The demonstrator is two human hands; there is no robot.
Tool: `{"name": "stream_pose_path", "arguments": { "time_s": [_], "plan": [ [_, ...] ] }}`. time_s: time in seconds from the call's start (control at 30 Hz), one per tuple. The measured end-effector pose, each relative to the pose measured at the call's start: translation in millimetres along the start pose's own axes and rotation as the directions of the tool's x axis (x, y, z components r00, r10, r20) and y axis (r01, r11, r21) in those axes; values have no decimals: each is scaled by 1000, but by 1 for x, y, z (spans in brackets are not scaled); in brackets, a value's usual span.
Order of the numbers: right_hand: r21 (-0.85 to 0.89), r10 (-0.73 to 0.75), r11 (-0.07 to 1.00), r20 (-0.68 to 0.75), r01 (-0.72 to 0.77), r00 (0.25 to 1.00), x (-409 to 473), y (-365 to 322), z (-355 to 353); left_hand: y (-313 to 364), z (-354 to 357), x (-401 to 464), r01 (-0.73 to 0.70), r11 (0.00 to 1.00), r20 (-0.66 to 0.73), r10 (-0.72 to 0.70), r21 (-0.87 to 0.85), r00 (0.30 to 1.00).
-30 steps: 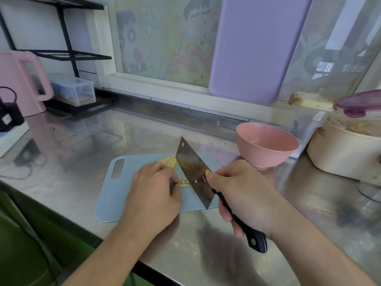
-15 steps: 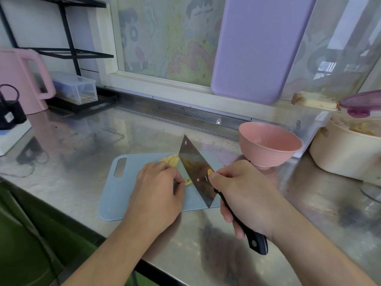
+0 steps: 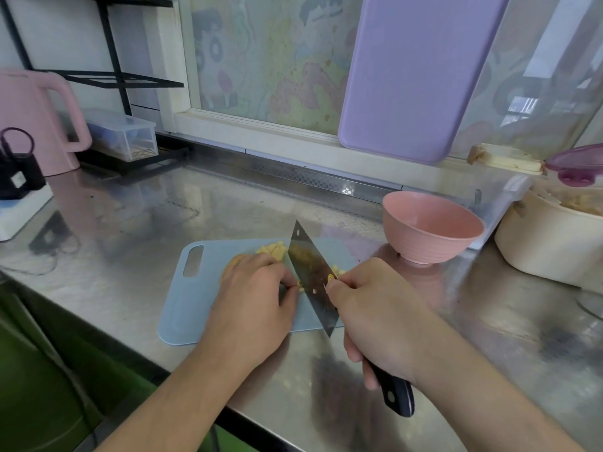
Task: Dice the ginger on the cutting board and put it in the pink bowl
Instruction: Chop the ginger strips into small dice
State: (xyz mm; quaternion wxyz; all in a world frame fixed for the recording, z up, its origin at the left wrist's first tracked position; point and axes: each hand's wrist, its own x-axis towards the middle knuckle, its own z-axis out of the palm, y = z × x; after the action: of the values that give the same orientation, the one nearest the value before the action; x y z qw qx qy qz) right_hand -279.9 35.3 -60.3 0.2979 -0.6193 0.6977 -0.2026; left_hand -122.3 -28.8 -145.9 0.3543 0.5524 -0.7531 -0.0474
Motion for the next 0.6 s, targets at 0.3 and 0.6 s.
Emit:
{"name": "stream_pose_path", "arguments": {
  "time_s": [0.3,0.6],
  "plan": [
    [136,-11,991,-53,18,999,3,10,-6,-2,1,1,31,998,13,-30,-53,999],
    [132,-18,991,-36,22,999,-2,8,-10,-1,-1,-1,80,991,-9,-81,-104,997]
  ]
}}
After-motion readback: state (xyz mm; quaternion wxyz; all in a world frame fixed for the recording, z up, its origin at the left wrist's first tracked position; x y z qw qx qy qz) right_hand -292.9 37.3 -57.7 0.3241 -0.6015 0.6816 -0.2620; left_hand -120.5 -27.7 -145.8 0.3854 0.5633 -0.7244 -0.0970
